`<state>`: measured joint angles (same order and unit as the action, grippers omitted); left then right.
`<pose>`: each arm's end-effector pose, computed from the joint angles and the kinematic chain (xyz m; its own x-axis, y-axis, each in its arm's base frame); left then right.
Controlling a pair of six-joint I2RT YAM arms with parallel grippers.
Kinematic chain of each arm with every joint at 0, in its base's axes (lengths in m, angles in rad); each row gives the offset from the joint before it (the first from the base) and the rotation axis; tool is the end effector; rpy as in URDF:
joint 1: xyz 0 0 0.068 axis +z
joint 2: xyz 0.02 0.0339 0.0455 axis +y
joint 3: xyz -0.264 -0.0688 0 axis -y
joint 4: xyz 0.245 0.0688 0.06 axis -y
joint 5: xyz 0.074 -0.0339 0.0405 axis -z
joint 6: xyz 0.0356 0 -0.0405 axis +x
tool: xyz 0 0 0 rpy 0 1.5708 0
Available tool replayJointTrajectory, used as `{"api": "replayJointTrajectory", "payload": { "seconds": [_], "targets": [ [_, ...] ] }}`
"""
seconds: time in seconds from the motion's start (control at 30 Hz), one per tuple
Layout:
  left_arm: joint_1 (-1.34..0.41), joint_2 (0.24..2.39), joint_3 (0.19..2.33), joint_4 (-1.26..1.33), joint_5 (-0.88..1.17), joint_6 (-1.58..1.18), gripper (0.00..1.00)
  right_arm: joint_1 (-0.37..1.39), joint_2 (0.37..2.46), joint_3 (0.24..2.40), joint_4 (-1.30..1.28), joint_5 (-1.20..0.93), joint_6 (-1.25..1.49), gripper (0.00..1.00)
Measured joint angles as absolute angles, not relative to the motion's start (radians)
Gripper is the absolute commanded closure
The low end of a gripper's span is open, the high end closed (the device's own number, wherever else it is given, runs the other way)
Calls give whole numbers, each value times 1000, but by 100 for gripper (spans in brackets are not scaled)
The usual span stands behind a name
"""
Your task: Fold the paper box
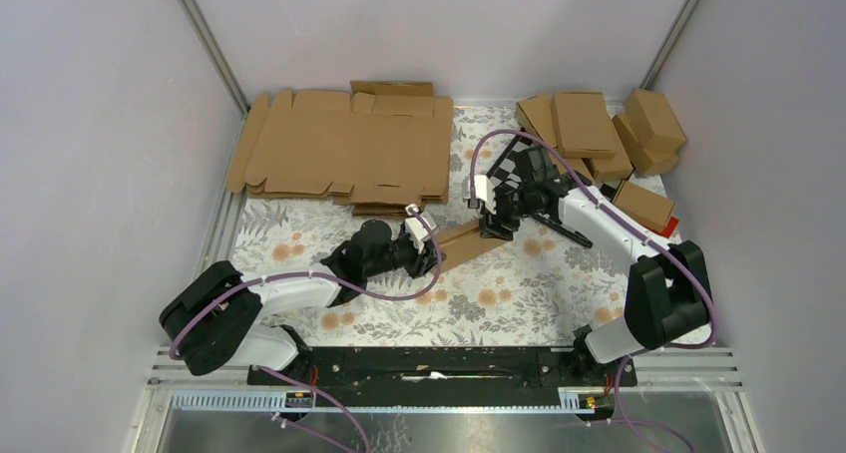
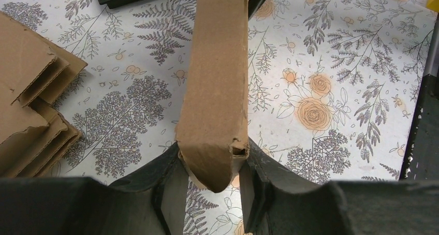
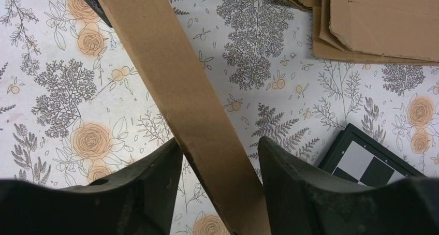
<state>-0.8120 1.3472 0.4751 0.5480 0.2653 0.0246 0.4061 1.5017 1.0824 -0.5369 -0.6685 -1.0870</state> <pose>0.1774 -0.2007 0.1874 -0.1976 0.2429 -0.9497 0.8764 0.4778 -0.0602 0.2749 0.1422 0.2486 0.2160 -0.6633 -0.7165 -0.9613 -0.0160 -0.2749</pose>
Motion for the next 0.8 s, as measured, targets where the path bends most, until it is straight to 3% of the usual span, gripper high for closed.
{"api": "replayJointTrajectory", "payload": {
  "seconds": [0.1, 0.23, 0.3, 0.57, 0.63, 0.8],
  "targets": [
    [-810, 1347, 475, 548, 261, 19, 69, 408, 1501, 1082, -533, -657, -1076, 49],
    [-802, 1347, 475, 546, 245, -1, 37, 417, 1499, 1083, -537, -642, -1049, 56],
    [-801, 1343, 472, 546, 221, -22, 28, 426, 1498, 1083, -541, -628, -1022, 56],
    [-792, 1127, 358, 566, 112, -78, 14, 493, 1498, 1095, -495, -464, -693, 54],
    [-780, 1061, 330, 589, 92, -107, 13, 508, 1497, 1095, -472, -430, -588, 49],
    [-697, 1006, 335, 579, 76, -214, 13, 548, 1497, 1082, -442, -368, -387, 46]
  ]
}}
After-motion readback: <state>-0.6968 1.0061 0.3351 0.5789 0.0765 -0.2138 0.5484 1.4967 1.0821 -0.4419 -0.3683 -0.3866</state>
